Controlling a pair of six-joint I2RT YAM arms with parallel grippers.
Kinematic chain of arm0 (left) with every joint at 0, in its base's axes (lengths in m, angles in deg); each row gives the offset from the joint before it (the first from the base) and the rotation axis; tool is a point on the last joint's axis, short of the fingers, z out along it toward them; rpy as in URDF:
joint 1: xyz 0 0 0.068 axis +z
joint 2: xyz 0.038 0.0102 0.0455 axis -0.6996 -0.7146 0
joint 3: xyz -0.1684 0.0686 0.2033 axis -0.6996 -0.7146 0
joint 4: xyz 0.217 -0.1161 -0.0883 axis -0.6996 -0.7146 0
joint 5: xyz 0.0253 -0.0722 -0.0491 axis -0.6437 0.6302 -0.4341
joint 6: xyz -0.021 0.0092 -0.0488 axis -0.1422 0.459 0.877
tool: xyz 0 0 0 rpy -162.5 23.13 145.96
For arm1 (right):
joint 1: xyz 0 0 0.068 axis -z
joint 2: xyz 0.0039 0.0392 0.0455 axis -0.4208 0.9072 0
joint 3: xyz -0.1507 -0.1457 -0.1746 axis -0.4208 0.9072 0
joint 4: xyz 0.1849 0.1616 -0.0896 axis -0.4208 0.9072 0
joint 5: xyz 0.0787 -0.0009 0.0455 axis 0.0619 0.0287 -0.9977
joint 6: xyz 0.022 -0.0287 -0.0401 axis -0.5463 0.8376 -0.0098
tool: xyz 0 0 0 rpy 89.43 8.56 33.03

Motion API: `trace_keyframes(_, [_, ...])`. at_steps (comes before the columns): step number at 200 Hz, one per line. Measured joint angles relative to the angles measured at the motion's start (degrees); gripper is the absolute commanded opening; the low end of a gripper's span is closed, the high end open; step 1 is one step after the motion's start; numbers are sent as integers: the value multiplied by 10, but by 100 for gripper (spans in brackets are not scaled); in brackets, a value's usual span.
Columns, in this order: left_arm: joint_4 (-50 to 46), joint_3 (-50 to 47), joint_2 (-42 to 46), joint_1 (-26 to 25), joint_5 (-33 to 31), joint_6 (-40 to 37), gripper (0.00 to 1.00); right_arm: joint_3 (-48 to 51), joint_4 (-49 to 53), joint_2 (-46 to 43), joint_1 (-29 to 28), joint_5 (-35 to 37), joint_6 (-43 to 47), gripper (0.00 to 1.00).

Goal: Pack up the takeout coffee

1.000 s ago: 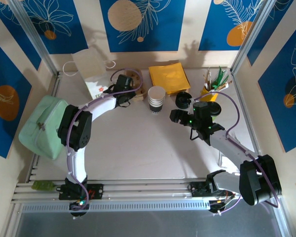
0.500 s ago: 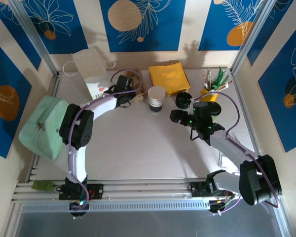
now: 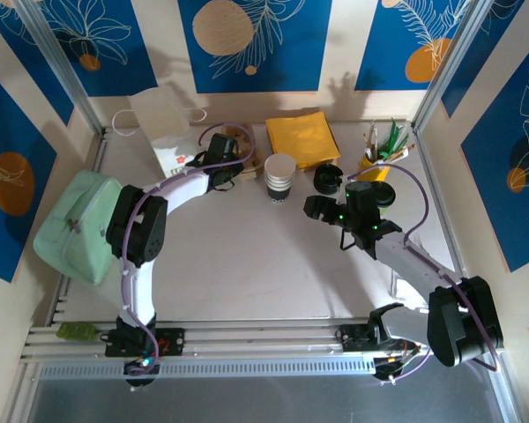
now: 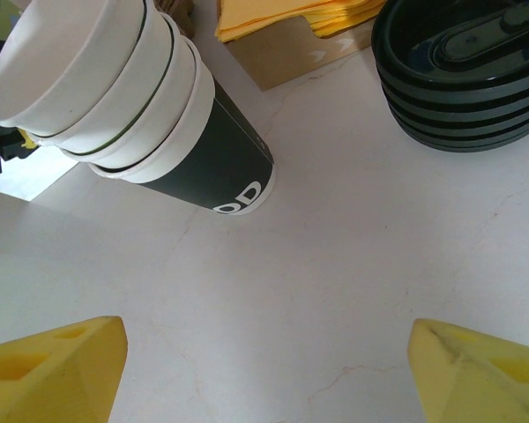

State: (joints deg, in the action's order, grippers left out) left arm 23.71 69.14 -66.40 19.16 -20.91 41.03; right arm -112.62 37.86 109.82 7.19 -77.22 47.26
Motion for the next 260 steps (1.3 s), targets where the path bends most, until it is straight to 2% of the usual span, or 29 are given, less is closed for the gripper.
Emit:
trace_keyframes(138, [29,-3,5,3,2,15,12,0,2,0,5,0,0,84])
trace_keyframes(260, [27,-13,107,9,7,-9,8,0,2,0,5,0,0,84])
